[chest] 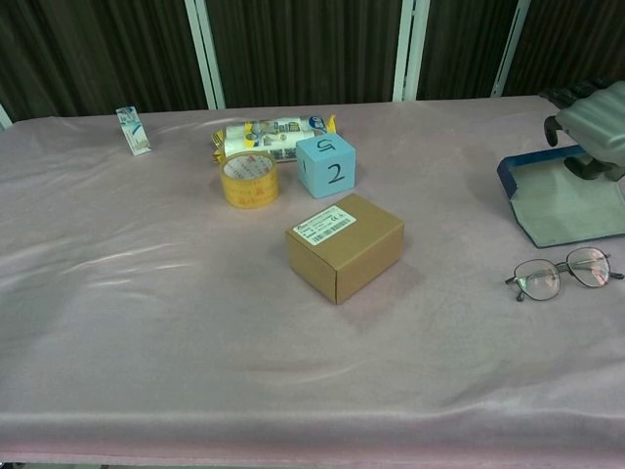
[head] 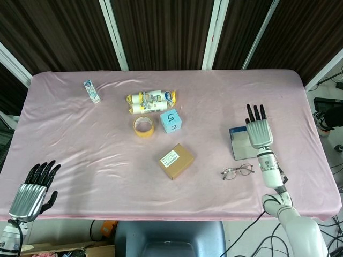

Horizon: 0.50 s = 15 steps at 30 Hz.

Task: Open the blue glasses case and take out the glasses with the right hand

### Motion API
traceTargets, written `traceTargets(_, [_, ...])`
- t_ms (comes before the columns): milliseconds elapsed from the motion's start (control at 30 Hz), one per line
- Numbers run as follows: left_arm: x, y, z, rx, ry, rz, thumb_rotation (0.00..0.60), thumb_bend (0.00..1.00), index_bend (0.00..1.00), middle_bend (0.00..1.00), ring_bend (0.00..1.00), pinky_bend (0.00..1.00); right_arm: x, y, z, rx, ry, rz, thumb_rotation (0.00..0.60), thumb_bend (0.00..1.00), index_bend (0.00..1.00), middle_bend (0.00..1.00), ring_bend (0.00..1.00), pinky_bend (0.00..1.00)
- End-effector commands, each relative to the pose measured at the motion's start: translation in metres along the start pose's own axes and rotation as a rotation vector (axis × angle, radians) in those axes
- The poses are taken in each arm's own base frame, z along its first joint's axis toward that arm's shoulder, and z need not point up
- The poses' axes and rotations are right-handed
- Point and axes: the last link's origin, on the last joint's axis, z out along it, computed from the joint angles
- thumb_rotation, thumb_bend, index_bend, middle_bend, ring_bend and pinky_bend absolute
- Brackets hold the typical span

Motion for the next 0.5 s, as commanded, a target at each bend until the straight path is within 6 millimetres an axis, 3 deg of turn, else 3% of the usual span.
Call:
traceTargets(33, [-0.001, 0.0, 0.001, 0.001, -0.003, 0.002, 0.6, 0.42, 0.0, 0.0, 0.0, 0.08, -0.009, 0.005, 0.005, -0.016, -0.079, 0.056, 0.6, 0.55, 0.3, 0.04, 0.0, 0.0])
traceTargets(233, [-0.002, 0.002, 0.001, -0.004, -0.008, 0.006, 0.6, 0.42, 0.0, 0.0, 0.0, 0.08, -0.011, 0.007, -0.003, 0.047, -0.087, 0.119, 0.6, 0.49, 0.2, 0.01, 0.0, 0.0])
traceTargets(500, [0.0, 0.001, 0.0, 0.002, 0.002, 0.003, 0.6, 0.42, 0.0, 0.0, 0.0, 0.08, 0.021, 0.018, -0.043, 0.22, 0.057, 0.258, 0.6, 0.49, 0.32, 0.0, 0.0, 0.0])
